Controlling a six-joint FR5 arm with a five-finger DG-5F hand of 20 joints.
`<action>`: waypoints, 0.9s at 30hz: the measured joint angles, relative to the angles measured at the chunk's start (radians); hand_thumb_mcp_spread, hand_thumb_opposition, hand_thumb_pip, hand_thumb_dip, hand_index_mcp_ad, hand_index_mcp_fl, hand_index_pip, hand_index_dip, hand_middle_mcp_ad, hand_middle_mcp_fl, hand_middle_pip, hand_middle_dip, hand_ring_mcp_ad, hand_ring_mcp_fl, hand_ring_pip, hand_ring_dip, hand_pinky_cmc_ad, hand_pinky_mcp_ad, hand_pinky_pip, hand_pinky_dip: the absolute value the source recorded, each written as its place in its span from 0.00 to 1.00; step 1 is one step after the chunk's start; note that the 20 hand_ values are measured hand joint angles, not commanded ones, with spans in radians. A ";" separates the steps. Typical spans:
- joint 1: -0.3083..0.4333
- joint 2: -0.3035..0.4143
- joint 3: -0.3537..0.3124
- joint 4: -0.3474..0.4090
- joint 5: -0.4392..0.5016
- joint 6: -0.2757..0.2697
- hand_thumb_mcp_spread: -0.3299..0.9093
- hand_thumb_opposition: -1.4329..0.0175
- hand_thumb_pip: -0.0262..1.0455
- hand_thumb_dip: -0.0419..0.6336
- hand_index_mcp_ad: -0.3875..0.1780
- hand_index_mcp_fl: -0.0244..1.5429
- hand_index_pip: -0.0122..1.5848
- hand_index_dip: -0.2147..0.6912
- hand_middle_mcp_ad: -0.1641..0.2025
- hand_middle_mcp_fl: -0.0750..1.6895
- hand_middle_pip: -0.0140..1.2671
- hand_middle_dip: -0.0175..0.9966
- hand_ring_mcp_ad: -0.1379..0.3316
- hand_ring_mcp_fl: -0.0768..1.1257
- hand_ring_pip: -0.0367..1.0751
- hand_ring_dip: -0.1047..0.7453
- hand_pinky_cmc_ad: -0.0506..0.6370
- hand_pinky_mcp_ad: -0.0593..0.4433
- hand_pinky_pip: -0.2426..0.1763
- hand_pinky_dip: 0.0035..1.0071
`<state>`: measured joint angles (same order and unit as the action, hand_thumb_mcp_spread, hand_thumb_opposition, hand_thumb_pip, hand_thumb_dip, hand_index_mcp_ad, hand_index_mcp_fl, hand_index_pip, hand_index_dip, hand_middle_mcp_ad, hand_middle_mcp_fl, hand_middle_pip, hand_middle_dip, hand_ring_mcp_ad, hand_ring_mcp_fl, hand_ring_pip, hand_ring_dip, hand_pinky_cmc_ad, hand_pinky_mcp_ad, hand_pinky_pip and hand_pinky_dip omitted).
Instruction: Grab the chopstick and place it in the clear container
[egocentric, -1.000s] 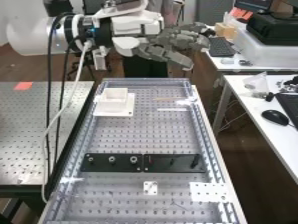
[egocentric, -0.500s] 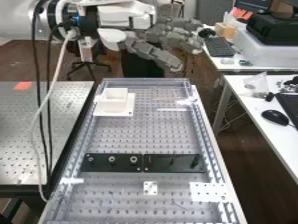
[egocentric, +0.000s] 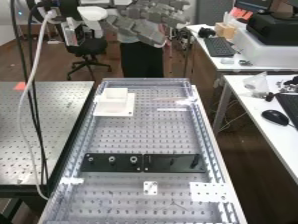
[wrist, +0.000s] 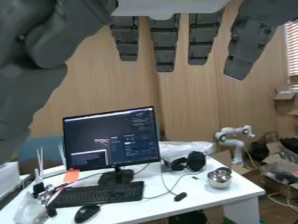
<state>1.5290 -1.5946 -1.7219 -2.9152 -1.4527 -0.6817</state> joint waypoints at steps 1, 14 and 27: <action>0.001 0.001 0.000 -0.003 -0.001 0.001 0.32 0.48 0.38 0.06 0.55 0.04 0.06 0.34 0.76 0.08 0.13 0.15 0.70 0.08 0.13 0.21 0.72 0.83 0.40 0.17; 0.015 0.001 0.009 -0.053 -0.044 -0.011 0.32 0.47 0.37 0.06 0.58 0.05 0.06 0.34 0.80 0.08 0.13 0.15 0.72 0.08 0.13 0.20 0.72 0.83 0.40 0.17; 0.012 0.011 0.004 -0.067 -0.051 -0.018 0.32 0.45 0.38 0.06 0.58 0.05 0.06 0.34 0.81 0.09 0.13 0.15 0.73 0.08 0.13 0.20 0.72 0.83 0.40 0.17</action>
<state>1.5413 -1.5836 -1.7181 -2.9824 -1.5036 -0.7002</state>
